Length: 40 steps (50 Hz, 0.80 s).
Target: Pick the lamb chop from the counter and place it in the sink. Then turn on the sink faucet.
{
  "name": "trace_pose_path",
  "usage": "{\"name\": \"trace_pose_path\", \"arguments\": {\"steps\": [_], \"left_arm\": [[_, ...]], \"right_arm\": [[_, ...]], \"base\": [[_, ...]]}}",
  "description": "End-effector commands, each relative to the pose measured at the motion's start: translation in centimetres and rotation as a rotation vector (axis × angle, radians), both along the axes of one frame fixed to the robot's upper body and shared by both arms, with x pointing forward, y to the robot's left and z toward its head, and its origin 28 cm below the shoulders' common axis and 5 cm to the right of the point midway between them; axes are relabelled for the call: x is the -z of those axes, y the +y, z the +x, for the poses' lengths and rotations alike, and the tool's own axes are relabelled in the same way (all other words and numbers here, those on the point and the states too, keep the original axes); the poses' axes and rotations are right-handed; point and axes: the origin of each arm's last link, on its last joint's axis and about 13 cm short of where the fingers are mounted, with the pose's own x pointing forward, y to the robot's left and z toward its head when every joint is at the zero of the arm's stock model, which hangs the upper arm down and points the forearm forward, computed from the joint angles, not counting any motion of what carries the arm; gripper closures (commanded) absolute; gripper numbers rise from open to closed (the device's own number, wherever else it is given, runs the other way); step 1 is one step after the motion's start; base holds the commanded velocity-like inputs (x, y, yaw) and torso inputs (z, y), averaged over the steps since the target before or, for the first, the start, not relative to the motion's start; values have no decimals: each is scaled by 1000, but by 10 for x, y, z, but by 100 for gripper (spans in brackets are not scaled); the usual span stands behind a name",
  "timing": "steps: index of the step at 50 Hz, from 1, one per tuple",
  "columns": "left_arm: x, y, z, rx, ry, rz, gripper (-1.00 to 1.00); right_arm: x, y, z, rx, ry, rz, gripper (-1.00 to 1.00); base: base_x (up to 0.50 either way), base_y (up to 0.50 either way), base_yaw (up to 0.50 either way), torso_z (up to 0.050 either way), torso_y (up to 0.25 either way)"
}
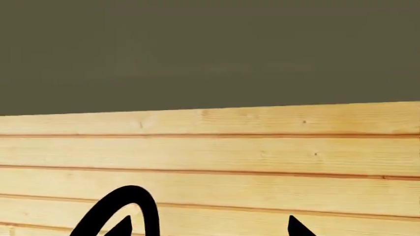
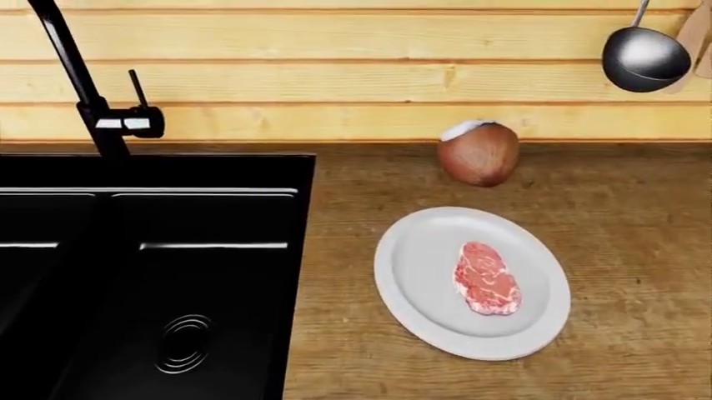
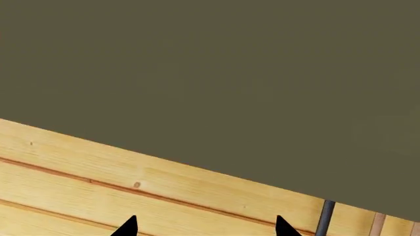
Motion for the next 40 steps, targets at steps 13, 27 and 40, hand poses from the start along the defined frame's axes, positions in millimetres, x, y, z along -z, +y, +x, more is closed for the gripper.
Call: {"name": "trace_pose_path", "arguments": {"steps": [13, 27, 40], "left_arm": [[48, 0, 28, 19, 96, -32, -100], [103, 1, 54, 26, 208, -26, -100], [116, 1, 57, 33, 241, -33, -100]], "right_arm": [[20, 2, 14, -9, 20, 20, -100], [75, 6, 35, -59, 113, 81, -100], [96, 9, 38, -72, 156, 77, -100]], "base": [[231, -1, 0, 0, 0], [0, 0, 0, 0, 0], [0, 0, 0, 0, 0]]}}
